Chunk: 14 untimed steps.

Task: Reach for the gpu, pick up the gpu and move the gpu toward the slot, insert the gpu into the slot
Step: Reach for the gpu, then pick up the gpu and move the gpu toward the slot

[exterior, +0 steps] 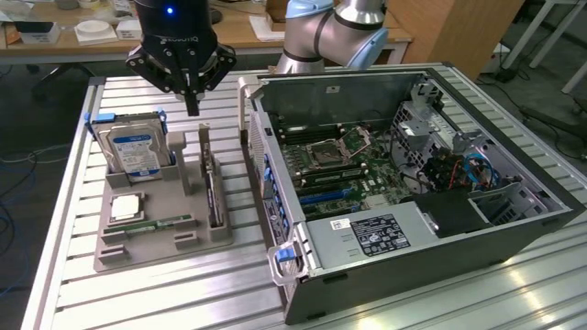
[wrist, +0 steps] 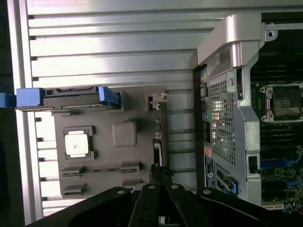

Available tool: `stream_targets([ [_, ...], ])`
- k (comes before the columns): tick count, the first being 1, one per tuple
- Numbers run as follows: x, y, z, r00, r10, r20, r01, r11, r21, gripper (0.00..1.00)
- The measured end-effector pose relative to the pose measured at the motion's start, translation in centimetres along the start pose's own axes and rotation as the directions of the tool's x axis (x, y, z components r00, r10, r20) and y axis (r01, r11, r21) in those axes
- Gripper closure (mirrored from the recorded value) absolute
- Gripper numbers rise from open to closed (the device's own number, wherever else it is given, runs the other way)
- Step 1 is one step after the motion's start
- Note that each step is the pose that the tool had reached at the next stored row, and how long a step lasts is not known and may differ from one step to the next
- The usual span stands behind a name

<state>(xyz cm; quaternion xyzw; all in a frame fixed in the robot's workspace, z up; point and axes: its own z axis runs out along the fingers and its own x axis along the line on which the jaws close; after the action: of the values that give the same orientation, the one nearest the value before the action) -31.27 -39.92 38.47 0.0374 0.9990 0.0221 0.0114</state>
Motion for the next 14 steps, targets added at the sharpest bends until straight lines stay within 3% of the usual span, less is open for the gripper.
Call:
stream_targets([
  [12,0.01,-0.01,0.0,1.0,0.0,-0.0001,0.0,1.0,0.0001,0.9],
  [14,0.0,-0.01,0.0,1.0,0.0,0.0,0.0,1.0,0.0,0.83],
])
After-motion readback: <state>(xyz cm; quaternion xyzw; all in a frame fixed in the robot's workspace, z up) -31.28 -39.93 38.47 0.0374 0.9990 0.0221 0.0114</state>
